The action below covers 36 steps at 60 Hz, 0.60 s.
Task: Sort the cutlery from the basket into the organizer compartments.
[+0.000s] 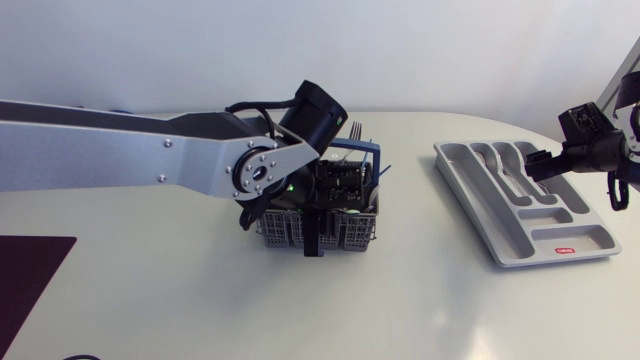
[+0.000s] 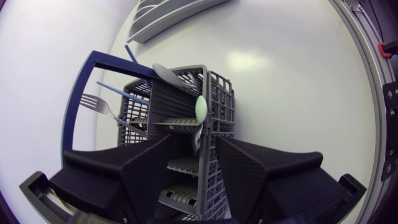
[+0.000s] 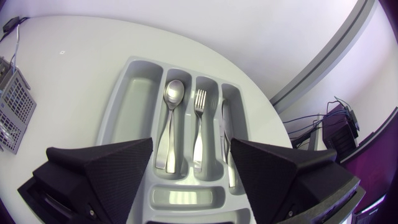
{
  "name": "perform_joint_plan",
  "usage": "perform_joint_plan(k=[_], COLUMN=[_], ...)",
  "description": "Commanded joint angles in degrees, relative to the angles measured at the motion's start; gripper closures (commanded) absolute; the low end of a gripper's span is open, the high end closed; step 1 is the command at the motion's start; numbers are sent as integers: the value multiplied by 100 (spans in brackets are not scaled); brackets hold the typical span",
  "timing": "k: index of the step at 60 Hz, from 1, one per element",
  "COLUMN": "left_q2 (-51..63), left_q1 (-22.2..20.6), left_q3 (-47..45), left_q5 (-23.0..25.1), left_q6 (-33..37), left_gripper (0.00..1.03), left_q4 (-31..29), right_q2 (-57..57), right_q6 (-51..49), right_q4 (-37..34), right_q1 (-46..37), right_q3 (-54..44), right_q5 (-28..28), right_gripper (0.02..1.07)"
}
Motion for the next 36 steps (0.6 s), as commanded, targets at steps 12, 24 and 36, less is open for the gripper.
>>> perform_joint_plan(k=[12, 24, 36], left_q2=[137, 155, 225], left_q1=[23, 58, 58], left_q3=[56, 30, 4], left_q5=[-43, -95, -236], left_q6=[189, 260, 330], left_gripper=[57, 61, 61], left_q4=[171, 302, 381], right_q2=[-368, -667, -948], right_q6=[-9, 0, 9], right_q4=[149, 149, 149], right_q1=[249, 469, 627], right_q3=[-573, -864, -1057], right_q5=[5, 13, 40], right_gripper=[17, 17, 17])
